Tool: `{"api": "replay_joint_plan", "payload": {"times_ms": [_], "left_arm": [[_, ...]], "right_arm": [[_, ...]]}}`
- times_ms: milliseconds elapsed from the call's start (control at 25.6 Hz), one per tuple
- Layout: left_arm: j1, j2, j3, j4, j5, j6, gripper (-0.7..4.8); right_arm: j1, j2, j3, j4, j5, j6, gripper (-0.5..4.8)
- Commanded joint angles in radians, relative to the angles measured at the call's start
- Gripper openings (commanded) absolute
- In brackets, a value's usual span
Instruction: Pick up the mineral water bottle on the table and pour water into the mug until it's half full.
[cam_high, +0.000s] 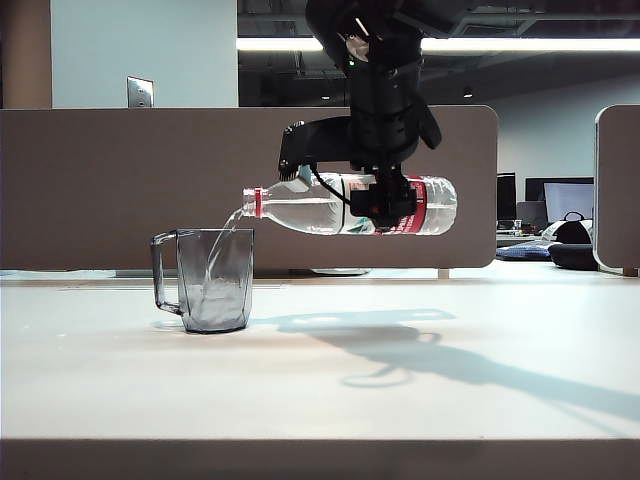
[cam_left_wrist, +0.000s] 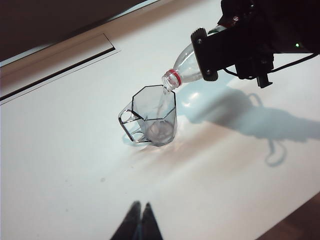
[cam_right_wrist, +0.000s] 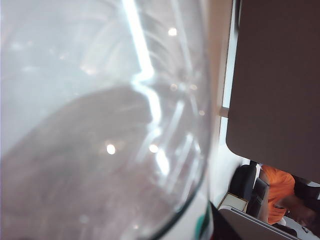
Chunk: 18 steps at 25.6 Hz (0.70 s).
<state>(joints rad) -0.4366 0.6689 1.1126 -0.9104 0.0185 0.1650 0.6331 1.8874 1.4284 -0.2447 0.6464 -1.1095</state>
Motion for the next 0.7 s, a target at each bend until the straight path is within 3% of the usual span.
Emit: {"api": "replay_joint_plan", "payload": {"times_ms": [39, 704], "left_arm": [[-0.002, -0.003, 0.006, 0.008, 0.005, 0.003, -0.05], [-0.002, -0.009, 0.006, 0.007, 0.005, 0.003, -0.05]], "right_arm": [[0.003, -0.015, 0.011, 0.045, 0.034, -0.013, 3.23], [0.013, -0.015, 0.045, 0.063, 0.055, -0.043, 3.03]]}}
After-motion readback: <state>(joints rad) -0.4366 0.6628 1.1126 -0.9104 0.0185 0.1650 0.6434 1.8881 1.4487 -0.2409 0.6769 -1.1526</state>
